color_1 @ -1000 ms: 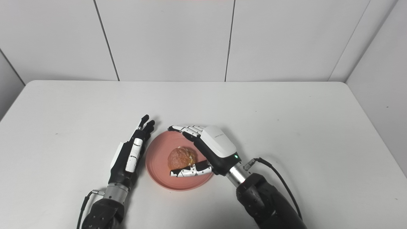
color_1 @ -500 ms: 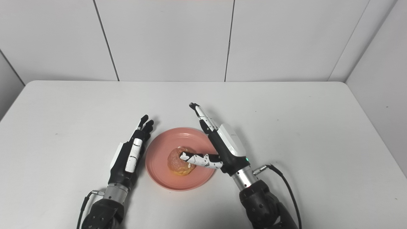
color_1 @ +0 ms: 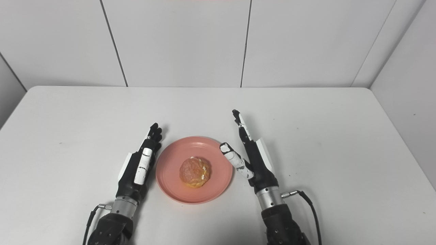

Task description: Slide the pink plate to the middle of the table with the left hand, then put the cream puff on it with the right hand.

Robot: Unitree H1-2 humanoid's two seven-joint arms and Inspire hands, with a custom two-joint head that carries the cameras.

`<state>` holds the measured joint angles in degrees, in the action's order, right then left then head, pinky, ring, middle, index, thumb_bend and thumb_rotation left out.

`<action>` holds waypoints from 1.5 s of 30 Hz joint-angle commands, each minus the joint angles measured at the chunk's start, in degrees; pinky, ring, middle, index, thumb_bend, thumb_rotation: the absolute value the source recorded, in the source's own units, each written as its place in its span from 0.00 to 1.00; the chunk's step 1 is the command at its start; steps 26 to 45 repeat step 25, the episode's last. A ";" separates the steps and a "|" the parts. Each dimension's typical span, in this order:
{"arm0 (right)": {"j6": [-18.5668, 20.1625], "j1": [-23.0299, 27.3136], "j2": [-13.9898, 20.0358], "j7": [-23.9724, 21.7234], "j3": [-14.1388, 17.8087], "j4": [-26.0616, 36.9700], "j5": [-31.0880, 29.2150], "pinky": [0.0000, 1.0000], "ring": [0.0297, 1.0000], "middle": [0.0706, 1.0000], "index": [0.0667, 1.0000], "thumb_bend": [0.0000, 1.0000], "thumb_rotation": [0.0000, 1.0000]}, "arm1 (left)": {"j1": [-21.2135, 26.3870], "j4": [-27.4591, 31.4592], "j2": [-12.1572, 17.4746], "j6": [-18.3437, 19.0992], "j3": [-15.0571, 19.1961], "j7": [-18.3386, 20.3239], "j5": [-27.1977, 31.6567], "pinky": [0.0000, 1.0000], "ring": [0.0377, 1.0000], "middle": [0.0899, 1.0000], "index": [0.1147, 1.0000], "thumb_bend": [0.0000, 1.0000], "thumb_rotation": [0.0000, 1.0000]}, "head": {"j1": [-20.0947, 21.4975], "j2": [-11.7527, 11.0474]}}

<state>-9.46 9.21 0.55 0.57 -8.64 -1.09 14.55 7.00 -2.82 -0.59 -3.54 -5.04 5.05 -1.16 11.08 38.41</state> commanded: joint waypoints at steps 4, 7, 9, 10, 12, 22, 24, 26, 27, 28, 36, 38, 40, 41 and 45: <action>1.95 -0.41 -1.64 -0.42 1.29 3.25 -4.64 1.00 1.00 1.00 1.00 0.55 1.00 | -1.36 -0.84 -1.01 -2.29 0.11 -1.12 -0.14 1.00 1.00 1.00 1.00 0.58 1.00 | -0.34 -0.02; 4.33 -1.29 -2.96 -0.34 1.97 4.15 -7.16 1.00 1.00 1.00 1.00 0.55 1.00 | -1.69 -1.06 -1.34 -3.29 0.28 -1.64 -0.18 1.00 1.00 1.00 1.00 0.57 1.00 | -0.60 0.05; 4.81 -1.70 -3.56 -0.31 2.16 4.24 -8.14 1.00 1.00 1.00 1.00 0.54 0.99 | -1.77 -1.30 -1.65 -3.67 0.49 -1.93 0.28 1.00 1.00 1.00 1.00 0.58 1.00 | -0.60 0.05; 4.83 -1.78 -3.68 -0.35 2.16 4.05 -8.31 1.00 1.00 1.00 1.00 0.54 0.99 | -1.68 -1.91 -1.73 -4.68 0.58 -2.08 0.32 1.00 1.00 1.00 1.00 0.58 1.00 | -0.60 0.05; 4.77 -1.85 -3.92 -0.34 2.20 3.61 -8.64 1.00 1.00 1.00 1.00 0.54 1.00 | -1.38 -2.94 -1.89 -6.04 0.78 -2.22 0.57 1.00 1.00 1.00 1.00 0.58 1.00 | -0.60 0.05; 7.42 -1.74 -5.16 -2.18 3.42 2.27 -16.16 1.00 1.00 1.00 1.00 0.56 0.99 | -1.63 -3.39 -2.15 -7.37 1.15 -2.48 0.76 1.00 1.00 1.00 1.00 0.61 1.00 | -1.07 0.08; 6.52 -1.50 -4.90 -2.42 3.31 1.36 -16.03 1.00 1.00 1.00 1.00 0.58 1.00 | -1.75 -3.09 -2.23 -7.24 1.19 -2.46 0.98 1.00 1.00 1.00 1.00 0.59 1.00 | -0.97 0.02; 6.36 -1.41 -4.83 -2.55 3.30 1.05 -16.04 1.00 1.00 1.00 1.00 0.58 1.00 | -1.80 -2.98 -2.19 -7.16 1.15 -2.36 1.03 1.00 1.00 1.00 1.00 0.59 1.00 | -0.97 0.02; 6.36 -1.41 -4.83 -2.55 3.30 1.05 -16.04 1.00 1.00 1.00 1.00 0.58 1.00 | -1.80 -2.98 -2.19 -7.16 1.15 -2.36 1.03 1.00 1.00 1.00 1.00 0.59 1.00 | -0.97 0.02; 6.36 -1.41 -4.83 -2.55 3.30 1.05 -16.04 1.00 1.00 1.00 1.00 0.58 1.00 | -1.80 -2.98 -2.19 -7.16 1.15 -2.36 1.03 1.00 1.00 1.00 1.00 0.59 1.00 | -0.97 0.02; 6.36 -1.41 -4.83 -2.55 3.30 1.05 -16.04 1.00 1.00 1.00 1.00 0.58 1.00 | -1.80 -2.98 -2.19 -7.16 1.15 -2.36 1.03 1.00 1.00 1.00 1.00 0.59 1.00 | -0.97 0.02; 6.36 -1.41 -4.83 -2.55 3.30 1.05 -16.04 1.00 1.00 1.00 1.00 0.58 1.00 | -1.80 -2.98 -2.19 -7.16 1.15 -2.36 1.03 1.00 1.00 1.00 1.00 0.59 1.00 | -0.97 0.02; 6.36 -1.41 -4.83 -2.55 3.30 1.05 -16.04 1.00 1.00 1.00 1.00 0.58 1.00 | -1.80 -2.98 -2.19 -7.16 1.15 -2.36 1.03 1.00 1.00 1.00 1.00 0.59 1.00 | -0.97 0.02; 6.36 -1.41 -4.83 -2.55 3.30 1.05 -16.04 1.00 1.00 1.00 1.00 0.58 1.00 | -1.80 -2.98 -2.19 -7.16 1.15 -2.36 1.03 1.00 1.00 1.00 1.00 0.59 1.00 | -0.97 0.02; 6.36 -1.41 -4.83 -2.55 3.30 1.05 -16.04 1.00 1.00 1.00 1.00 0.58 1.00 | -1.80 -2.98 -2.19 -7.16 1.15 -2.36 1.03 1.00 1.00 1.00 1.00 0.59 1.00 | -0.97 0.02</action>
